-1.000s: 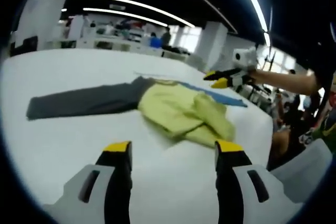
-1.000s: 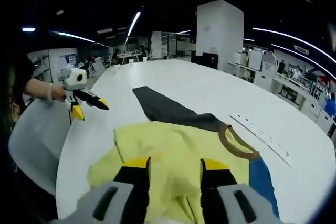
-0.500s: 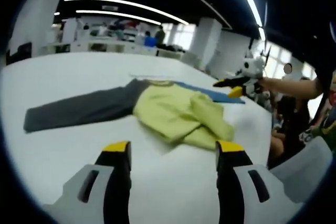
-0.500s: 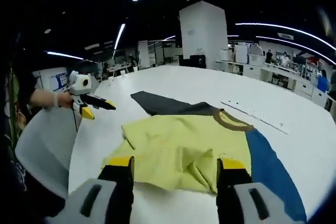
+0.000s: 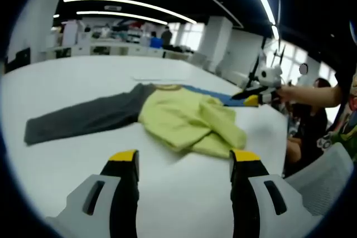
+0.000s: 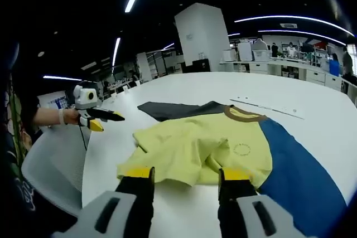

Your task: Fold the garment on the visible template until the final outline fits inside the template.

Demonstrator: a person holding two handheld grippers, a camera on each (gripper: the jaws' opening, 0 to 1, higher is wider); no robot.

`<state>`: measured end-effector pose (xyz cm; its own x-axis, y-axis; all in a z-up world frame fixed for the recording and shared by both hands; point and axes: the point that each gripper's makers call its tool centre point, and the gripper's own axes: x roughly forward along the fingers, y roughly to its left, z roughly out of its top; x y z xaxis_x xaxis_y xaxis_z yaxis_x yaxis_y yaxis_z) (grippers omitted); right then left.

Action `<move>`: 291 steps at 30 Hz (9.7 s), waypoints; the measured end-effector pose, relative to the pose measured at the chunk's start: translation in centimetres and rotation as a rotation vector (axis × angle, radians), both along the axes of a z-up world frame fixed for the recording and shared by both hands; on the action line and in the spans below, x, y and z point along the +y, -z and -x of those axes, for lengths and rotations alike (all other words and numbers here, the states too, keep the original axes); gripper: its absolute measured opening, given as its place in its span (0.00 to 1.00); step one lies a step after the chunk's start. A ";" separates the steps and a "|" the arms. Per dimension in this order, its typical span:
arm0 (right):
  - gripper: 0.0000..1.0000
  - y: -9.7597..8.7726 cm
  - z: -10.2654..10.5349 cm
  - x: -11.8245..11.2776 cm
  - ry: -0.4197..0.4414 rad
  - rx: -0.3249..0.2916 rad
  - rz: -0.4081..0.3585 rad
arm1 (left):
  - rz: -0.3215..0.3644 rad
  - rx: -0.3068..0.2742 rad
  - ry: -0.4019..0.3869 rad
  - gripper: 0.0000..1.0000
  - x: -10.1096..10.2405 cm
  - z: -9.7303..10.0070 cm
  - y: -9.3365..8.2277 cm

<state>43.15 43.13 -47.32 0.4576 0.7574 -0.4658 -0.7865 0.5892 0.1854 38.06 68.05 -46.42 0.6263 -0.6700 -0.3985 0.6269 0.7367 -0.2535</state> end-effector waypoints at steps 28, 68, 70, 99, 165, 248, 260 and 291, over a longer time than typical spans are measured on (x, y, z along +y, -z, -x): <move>0.00 -1.2 -3.2 3.3 -0.038 -0.082 0.021 | 0.027 0.019 -0.036 0.61 0.8 0.7 0.4; 0.39 -1.2 -2.6 6.0 -0.176 -0.102 0.089 | 0.050 0.018 -0.061 0.61 1.4 0.9 0.5; 0.40 -1.1 -2.2 5.5 -0.174 -0.094 0.090 | 0.049 0.019 -0.061 0.61 1.4 0.8 0.5; 0.21 1.7 -3.5 -1.4 0.148 0.090 -0.046 | 0.043 0.022 -0.047 0.61 0.9 0.9 0.5; 0.00 2.2 -0.9 1.1 0.160 0.181 -0.100 | 0.055 0.031 -0.056 0.61 0.8 0.7 0.7; 0.00 -2.0 8.1 -12.6 0.595 0.191 -0.266 | -0.026 -0.001 0.036 0.00 -8.9 -15.9 -2.8; 0.00 -2.1 5.9 -13.3 0.629 0.170 -0.281 | -0.051 0.024 -0.075 0.00 -10.4 -21.0 -0.5; 0.00 -1.0 6.0 -13.3 0.638 0.202 -0.285 | -0.112 -0.040 0.079 0.47 -12.1 -20.4 -0.1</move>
<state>37.17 29.87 -46.34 0.7762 0.4767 -0.4126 -0.2403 0.8287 0.5054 58.46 55.97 -46.36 0.5905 -0.6704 -0.4492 0.6917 0.7072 -0.1462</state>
